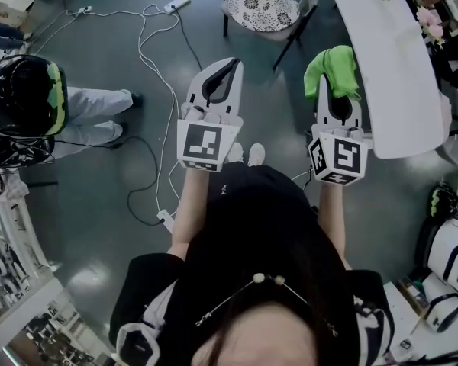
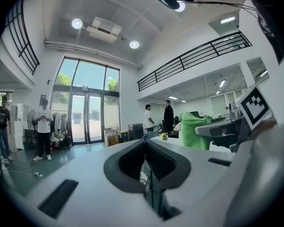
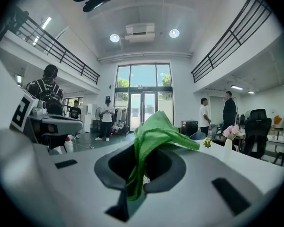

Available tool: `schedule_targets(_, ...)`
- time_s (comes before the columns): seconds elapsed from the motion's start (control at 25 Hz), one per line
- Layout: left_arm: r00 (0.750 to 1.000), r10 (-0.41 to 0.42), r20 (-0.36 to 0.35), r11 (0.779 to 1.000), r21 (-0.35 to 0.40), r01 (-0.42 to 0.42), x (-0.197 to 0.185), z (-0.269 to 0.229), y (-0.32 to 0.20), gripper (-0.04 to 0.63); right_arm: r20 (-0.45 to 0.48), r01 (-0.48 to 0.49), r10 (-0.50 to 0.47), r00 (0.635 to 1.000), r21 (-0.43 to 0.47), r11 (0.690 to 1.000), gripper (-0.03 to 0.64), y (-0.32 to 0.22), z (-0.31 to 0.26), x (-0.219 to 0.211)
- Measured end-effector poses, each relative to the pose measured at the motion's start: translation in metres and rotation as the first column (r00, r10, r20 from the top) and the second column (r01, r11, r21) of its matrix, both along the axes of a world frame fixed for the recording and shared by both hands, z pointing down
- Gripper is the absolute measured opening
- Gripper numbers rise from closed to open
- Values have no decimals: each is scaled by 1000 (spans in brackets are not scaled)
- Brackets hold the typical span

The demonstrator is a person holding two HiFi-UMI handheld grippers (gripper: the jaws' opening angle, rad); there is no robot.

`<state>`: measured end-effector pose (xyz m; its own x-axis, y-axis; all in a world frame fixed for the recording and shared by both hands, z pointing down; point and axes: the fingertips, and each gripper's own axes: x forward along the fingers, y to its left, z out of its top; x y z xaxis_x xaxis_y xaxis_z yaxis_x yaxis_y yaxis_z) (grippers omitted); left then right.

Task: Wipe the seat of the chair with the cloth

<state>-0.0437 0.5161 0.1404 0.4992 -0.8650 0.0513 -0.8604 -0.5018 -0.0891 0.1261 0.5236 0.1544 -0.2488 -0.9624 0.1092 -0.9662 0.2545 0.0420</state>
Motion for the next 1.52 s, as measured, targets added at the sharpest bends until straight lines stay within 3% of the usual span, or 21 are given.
schedule_targets(0.32,1000,-4,23,1000,-23,5,37,15,-22,6,16,18,-17,1000,-55,998,43,-29,27,38)
schedule_targets(0.68,1000,-10,11,999,-35,10,43,27,-76,6,14,-5,7,1000,-106,994,44,-82,47,54)
schedule_targets(0.96,1000,14,4,999,-42,-14,41,39,-174,6,1,-28,28,1000,-136,990,44,-178,62,56)
schedule_targets(1.36,999,30,-21,998,-60,-31,-9,64,-358,6,-40,-19,9,999,-238,971,44,-349,101,12)
schedule_targets(1.52,999,-6,-52,997,-73,2,-10,66,-372,6,-67,29,-51,997,-289,957,44,-362,110,8)
